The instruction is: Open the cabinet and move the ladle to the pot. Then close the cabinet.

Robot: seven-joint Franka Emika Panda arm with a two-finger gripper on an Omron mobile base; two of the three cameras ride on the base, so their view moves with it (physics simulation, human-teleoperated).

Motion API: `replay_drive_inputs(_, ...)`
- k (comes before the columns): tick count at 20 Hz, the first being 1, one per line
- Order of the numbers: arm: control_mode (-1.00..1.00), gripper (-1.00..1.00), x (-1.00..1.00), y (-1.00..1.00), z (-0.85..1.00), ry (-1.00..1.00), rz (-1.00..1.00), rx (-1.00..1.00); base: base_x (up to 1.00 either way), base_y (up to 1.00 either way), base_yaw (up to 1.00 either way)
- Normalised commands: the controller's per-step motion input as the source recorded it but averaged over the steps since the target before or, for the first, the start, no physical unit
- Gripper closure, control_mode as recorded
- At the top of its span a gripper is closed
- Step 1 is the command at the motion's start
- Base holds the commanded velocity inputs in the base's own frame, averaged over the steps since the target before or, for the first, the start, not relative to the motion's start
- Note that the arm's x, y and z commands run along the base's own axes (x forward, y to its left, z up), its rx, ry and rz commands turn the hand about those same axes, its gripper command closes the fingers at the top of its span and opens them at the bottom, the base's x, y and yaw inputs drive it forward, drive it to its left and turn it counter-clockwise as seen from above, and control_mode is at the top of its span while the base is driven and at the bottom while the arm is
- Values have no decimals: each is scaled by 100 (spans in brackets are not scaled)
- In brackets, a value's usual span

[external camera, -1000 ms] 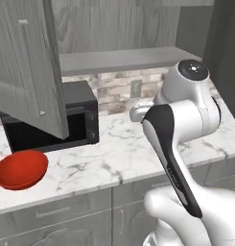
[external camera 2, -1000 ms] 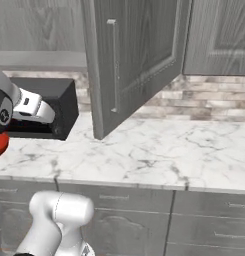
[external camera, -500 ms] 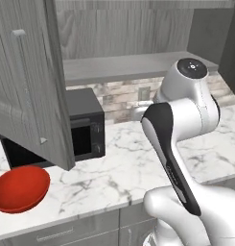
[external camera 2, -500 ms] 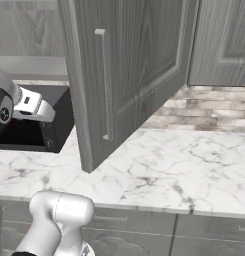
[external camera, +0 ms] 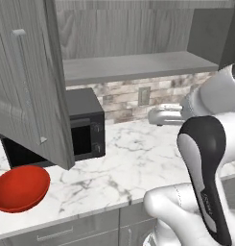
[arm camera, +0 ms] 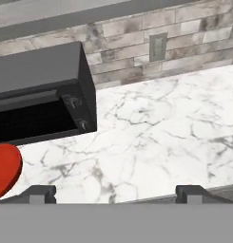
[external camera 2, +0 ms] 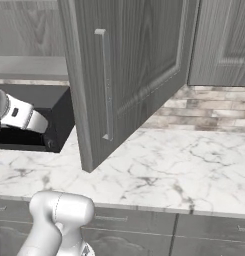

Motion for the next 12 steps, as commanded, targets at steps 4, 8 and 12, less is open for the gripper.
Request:
replay_drive_inputs(4,-100,-100,-92,-20,53,-24,-5,1,0,0,0)
replay_drive_inputs(8,-100,-100,-47,0,28,-16,-23,-4,0,0,0)
replay_drive_inputs(12,-100,-100,0,-42,0,-14,-21,-3,0,0,0)
